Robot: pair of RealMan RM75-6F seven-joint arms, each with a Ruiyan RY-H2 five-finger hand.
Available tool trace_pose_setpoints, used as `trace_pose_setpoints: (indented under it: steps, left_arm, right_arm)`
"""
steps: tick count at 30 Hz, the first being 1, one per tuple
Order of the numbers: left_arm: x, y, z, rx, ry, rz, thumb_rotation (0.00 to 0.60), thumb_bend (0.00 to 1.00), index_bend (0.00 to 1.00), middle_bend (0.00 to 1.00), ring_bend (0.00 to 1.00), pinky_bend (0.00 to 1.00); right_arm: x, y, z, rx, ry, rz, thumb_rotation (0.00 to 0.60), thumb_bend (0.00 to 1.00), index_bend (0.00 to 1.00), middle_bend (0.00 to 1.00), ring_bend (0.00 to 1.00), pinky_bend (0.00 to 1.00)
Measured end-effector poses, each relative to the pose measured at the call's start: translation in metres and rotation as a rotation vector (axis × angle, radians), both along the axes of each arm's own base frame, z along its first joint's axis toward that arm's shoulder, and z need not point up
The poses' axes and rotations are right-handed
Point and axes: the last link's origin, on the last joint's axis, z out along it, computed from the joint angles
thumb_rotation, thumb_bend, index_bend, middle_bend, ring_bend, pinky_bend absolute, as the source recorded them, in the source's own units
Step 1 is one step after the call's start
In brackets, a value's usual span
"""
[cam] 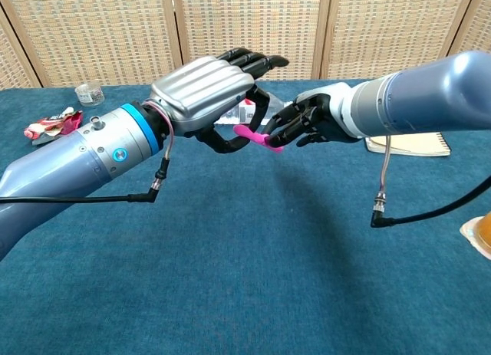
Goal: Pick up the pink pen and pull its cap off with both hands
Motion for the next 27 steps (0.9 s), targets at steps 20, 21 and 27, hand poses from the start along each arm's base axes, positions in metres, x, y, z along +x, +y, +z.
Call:
trace_pose_setpoints:
  steps: [20,21,27]
  left_arm:
    - [-0.004,0.008,0.029,0.033,-0.075,0.031,0.6,0.47,0.82,0.0,0.0,0.0]
    - [-0.004,0.009,0.031,0.038,-0.077,0.032,0.6,0.47,0.82,0.0,0.0,0.0]
    - [-0.008,0.014,0.048,0.075,-0.092,0.045,0.6,0.47,0.82,0.0,0.0,0.0]
  right_arm:
    - [-0.019,-0.002,0.007,-0.03,0.053,-0.013,0.6,0.64,0.67,0.04,0.0,0.0]
    - [-0.02,-0.001,0.007,-0.03,0.057,-0.014,0.6,0.64,0.67,0.04,0.0,0.0]
    - [-0.029,0.001,0.012,-0.026,0.078,-0.014,0.6,0.64,0.67,0.04,0.0,0.0]
